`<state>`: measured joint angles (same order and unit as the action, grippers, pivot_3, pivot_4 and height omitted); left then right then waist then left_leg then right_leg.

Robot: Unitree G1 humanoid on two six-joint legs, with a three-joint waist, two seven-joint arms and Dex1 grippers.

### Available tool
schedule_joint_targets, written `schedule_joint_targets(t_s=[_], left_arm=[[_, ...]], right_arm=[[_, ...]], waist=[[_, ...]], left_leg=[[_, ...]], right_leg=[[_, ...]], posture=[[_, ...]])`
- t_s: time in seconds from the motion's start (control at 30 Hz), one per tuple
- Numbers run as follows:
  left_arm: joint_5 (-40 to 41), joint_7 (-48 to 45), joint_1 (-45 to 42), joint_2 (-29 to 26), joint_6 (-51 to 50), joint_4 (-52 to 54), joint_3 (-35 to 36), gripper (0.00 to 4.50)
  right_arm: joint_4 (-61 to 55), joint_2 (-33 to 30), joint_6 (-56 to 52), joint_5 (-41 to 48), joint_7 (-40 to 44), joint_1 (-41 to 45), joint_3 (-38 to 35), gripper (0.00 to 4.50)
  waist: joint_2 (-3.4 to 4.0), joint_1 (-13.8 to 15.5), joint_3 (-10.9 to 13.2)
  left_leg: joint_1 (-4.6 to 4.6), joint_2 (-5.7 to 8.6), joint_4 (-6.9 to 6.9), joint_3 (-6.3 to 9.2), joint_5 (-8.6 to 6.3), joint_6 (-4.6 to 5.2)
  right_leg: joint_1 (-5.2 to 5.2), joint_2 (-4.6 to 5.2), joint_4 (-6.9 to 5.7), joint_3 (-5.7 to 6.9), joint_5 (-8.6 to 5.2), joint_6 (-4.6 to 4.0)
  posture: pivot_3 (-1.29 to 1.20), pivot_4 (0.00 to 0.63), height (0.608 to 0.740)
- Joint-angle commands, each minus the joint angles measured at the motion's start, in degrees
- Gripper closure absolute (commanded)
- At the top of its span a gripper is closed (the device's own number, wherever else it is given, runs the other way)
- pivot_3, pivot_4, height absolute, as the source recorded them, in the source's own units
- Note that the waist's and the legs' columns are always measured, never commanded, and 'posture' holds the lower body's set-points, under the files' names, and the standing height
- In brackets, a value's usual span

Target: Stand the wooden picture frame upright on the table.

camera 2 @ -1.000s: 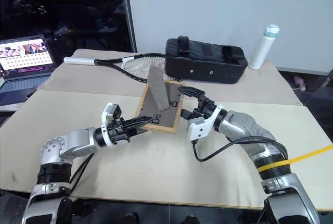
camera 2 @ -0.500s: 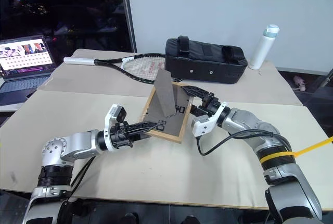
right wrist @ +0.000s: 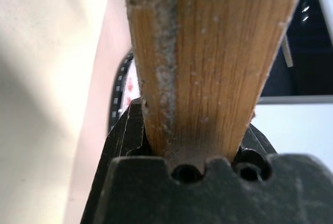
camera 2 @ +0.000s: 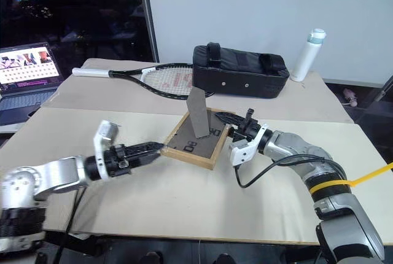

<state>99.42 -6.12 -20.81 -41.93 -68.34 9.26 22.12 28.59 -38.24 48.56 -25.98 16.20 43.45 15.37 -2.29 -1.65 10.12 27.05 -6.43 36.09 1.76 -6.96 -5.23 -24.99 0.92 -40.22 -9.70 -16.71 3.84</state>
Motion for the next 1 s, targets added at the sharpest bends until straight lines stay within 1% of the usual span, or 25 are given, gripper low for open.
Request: schedule_joint_targets(t_s=[0.03,0.07,0.13,0.17,0.2,0.23,0.27,0.33,0.37,0.43,0.53,0.67,0.8,1.0], left_arm=[[-10.1,-15.38,3.88,-2.68,6.07,8.92,4.19,0.0],[-11.1,-17.24,4.58,-3.06,6.47,9.0,4.01,0.0],[-14.88,-21.4,5.7,-3.44,8.66,9.56,3.34,0.0],[-17.59,-22.55,6.09,-3.39,10.21,10.14,2.62,0.0],[-22.28,-22.77,6.27,-3.32,12.7,11.13,1.02,0.0],[-28.03,-22.73,6.39,-3.9,15.26,12.6,-1.51,0.0],[-33.19,-25.02,7.1,-4.47,18.44,14.66,-3.85,0.0],[-39.8,-28.23,8.63,-4.83,22.87,16.62,-6.52,0.0],[-43.37,-29.6,9.41,-4.71,25.67,17.07,-7.88,0.0],[-47.43,-30.83,9.91,-4.15,28.95,17.42,-9.35,0.0],[-45.67,-30.15,8.04,-1.98,28.62,18.13,-8.76,0.0],[-46.76,-30.94,6.78,-1.89,28.5,18.65,-8.78,0.0],[-50.99,-33.58,7.03,-3.92,29.61,16.78,-9.36,0.0],[-51.92,-34.66,5.19,-3.27,29.43,14.94,-9.5,0.0]], right_arm=[[-3.51,5.56,-22.86,29.53,24.87,-2.88,-1.99,3.26],[-4.93,6.65,-29.93,34.41,28.92,-3.28,-3.07,3.26],[-7.58,7.87,-45.83,42.6,34.32,-3.35,-5.12,3.26],[-8.7,7.92,-55.04,45.98,35.86,-3.21,-5.82,3.26],[-9.27,7.96,-64.15,49.14,36.61,-2.92,-6.51,3.26],[-9.67,8.22,-70.15,51.9,37.29,-2.64,-7.39,3.26],[-9.69,8.49,-75.45,53.74,37.7,-1.98,-8.0,3.26],[-9.53,9.18,-82.02,55.52,37.64,-0.77,-9.26,3.27],[-7.53,9.82,-85.16,56.22,37.04,0.71,-10.41,3.27],[-4.54,10.67,-89.32,56.93,36.3,2.72,-12.15,3.27],[-0.23,12.06,-93.33,58.03,36.51,5.1,-14.72,3.27],[4.18,13.7,-95.02,57.56,38.37,6.1,-15.75,3.27],[0.95,14.67,-95.28,55.78,41.01,2.68,-12.67,3.27],[-4.29,16.11,-95.49,55.37,40.73,-0.66,-12.36,3.27]], waist=[[0.0,-0.39,0.0],[0.0,-0.47,0.0],[0.08,-0.34,0.06],[0.13,-0.3,0.1],[0.14,-0.24,0.12],[0.14,-0.13,0.11],[0.14,-0.04,0.11],[0.14,0.03,0.11],[0.14,-0.07,0.11],[0.15,-0.6,0.12],[0.15,-0.68,0.12],[0.14,-0.78,0.12],[0.15,-1.04,0.11],[0.16,-1.01,0.11]], left_leg=[[-0.02,0.0,0.01,0.03,0.0,0.0],[-0.06,0.0,0.03,0.11,0.0,0.0],[-0.17,-0.01,0.1,0.23,0.0,0.0],[-0.16,0.0,0.14,0.24,0.0,0.0],[-0.15,-0.01,0.19,0.25,0.0,0.0],[-0.15,-0.01,0.2,0.25,0.0,0.01],[-0.16,-0.01,0.21,0.26,0.0,0.01],[-0.16,0.0,0.19,0.26,0.0,0.01],[-0.18,-0.01,0.14,0.25,0.0,0.01],[-0.17,-0.01,0.0,0.24,0.0,0.01],[-0.09,-0.01,-0.11,0.25,0.01,0.03],[0.01,-0.01,-0.09,0.25,0.01,0.03],[-0.02,-0.01,-0.09,0.25,0.01,0.03],[-0.08,-0.01,-0.07,0.25,0.02,0.03]], right_leg=[[0.06,0.0,0.01,0.04,0.0,0.0],[0.17,0.0,0.02,0.14,0.0,0.0],[0.39,0.02,0.02,0.3,-0.01,0.0],[0.4,0.02,0.01,0.32,-0.01,-0.01],[0.4,0.02,0.01,0.33,-0.01,-0.01],[0.4,0.02,0.01,0.34,-0.01,0.0],[0.4,0.02,0.02,0.35,-0.02,0.01],[0.39,0.02,0.05,0.35,-0.03,0.0],[0.38,0.02,0.08,0.35,-0.04,-0.04],[0.25,0.02,0.07,0.34,-0.06,-0.08],[0.14,0.01,0.06,0.34,-0.07,-0.09],[0.1,0.01,0.08,0.35,-0.07,-0.08],[0.1,0.01,0.06,0.35,-0.21,0.15],[0.15,0.01,0.04,0.35,-0.29,0.3]], posture=[[0.0,0.15,0.676],[0.0,0.15,0.676],[0.0,0.15,0.676],[0.0,0.15,0.676],[0.0,0.15,0.676],[0.0,0.15,0.676],[0.0,0.15,0.676],[0.0,0.15,0.676],[0.0,0.15,0.676],[0.0,0.15,0.676],[0.0,0.15,0.676],[0.0,0.15,0.676],[0.0,0.15,0.676],[0.0,0.15,0.676]])
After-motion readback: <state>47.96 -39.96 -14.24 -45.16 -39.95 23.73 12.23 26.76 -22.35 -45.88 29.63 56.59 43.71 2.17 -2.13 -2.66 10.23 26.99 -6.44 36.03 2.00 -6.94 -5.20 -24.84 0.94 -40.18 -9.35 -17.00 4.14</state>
